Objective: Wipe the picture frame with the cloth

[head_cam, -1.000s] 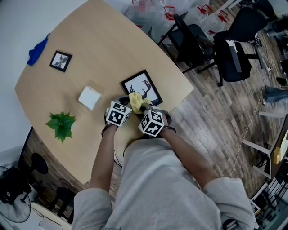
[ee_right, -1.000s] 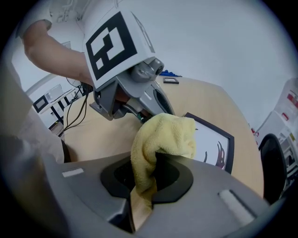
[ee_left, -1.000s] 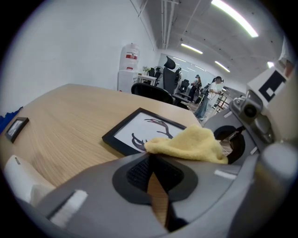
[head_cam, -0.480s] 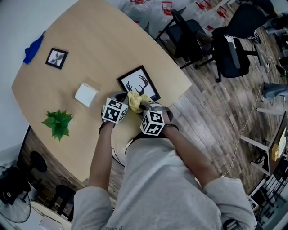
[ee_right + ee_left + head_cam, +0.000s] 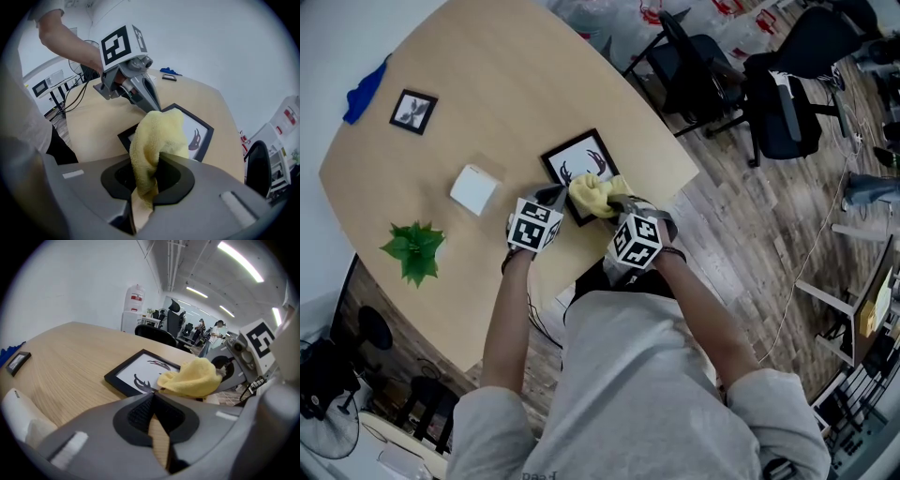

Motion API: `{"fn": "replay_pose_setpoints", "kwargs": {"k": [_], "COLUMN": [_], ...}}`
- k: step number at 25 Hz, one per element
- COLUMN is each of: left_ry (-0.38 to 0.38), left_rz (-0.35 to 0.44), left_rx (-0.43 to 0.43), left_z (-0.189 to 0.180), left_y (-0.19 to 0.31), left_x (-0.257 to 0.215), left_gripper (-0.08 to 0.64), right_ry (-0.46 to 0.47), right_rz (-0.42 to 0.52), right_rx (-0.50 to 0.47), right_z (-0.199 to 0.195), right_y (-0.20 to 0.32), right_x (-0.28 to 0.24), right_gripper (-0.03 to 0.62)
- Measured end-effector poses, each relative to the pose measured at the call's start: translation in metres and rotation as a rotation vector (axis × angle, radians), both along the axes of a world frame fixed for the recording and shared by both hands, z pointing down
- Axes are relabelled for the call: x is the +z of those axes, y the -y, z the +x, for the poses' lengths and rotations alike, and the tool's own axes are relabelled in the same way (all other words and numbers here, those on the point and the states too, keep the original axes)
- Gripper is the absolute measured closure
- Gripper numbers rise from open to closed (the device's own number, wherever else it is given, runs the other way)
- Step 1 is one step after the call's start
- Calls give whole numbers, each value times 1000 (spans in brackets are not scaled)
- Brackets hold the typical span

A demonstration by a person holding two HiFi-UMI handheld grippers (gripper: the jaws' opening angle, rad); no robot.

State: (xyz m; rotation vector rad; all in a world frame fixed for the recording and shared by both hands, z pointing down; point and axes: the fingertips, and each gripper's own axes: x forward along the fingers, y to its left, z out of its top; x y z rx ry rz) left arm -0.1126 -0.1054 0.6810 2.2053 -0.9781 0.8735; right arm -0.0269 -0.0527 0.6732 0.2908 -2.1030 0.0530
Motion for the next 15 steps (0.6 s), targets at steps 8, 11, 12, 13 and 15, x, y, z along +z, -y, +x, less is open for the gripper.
{"fn": "replay_pose_setpoints", "kwargs": {"k": [8, 11, 12, 13, 15], "left_ry": [27, 57, 62, 67, 80], "left_rz": [-9, -9, -12, -15, -12], "left_rx": [-28, -70, -92, -111, -134], "left_z": [2, 0, 0, 0, -1], "left_y": [1, 1, 1, 1, -1], "left_x": [2, 2, 2, 2, 3], "left_gripper": [508, 508, 508, 508, 508], "right_ry": [3, 15, 22, 30, 46], "right_rz": [-18, -49, -70, -92, -116], "right_rx": [140, 205, 247, 294, 361], "right_z": [49, 63, 70, 78, 91], "right_y": [18, 16, 17, 18, 21], "right_x": [-2, -2, -2, -3, -7], "right_gripper": [543, 543, 543, 543, 543]}}
